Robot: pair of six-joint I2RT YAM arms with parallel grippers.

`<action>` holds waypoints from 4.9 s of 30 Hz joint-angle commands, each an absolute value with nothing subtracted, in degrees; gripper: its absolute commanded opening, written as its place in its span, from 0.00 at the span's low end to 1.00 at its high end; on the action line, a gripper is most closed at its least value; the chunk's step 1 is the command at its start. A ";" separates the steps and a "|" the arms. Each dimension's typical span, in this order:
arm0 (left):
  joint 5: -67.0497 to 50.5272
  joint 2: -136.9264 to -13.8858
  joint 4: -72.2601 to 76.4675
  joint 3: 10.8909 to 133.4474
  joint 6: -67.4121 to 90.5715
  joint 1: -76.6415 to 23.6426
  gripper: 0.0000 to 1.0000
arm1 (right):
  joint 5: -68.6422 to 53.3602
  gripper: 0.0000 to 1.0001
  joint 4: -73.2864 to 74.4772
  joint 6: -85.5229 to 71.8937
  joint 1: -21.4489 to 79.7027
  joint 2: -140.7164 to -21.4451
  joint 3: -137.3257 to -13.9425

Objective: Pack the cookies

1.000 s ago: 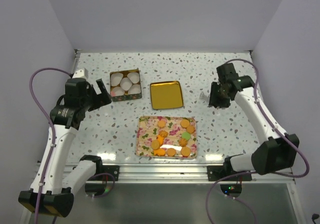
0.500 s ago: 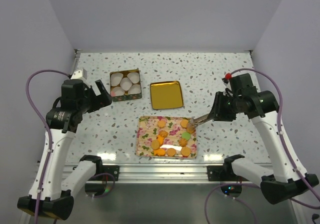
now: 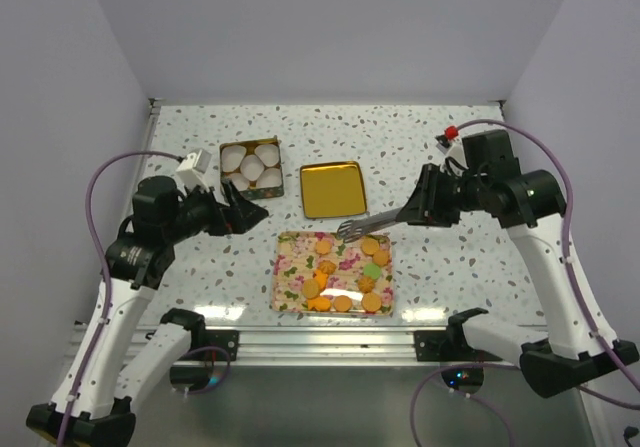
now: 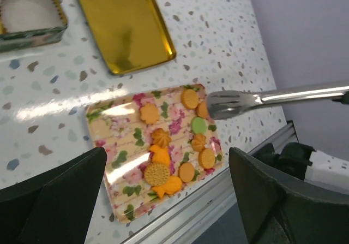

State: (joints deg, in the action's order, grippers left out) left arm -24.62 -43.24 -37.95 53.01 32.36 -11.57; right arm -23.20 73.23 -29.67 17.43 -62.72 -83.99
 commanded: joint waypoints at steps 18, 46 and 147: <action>-28.74 -77.33 -18.26 77.23 72.07 -27.42 1.00 | -1.59 0.30 58.97 -36.74 33.49 -82.34 -106.24; -35.50 -93.42 -9.67 82.71 88.86 -26.46 1.00 | 15.47 0.28 41.93 -35.16 48.51 -81.65 -103.01; 6.68 -53.18 -57.13 74.79 29.88 -14.33 1.00 | 15.56 0.49 71.73 -53.79 68.82 -81.74 -82.97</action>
State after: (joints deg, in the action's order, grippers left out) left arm 6.37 -53.98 -56.36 74.35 31.83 -14.63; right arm 15.29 74.30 -51.86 68.62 -81.23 -81.49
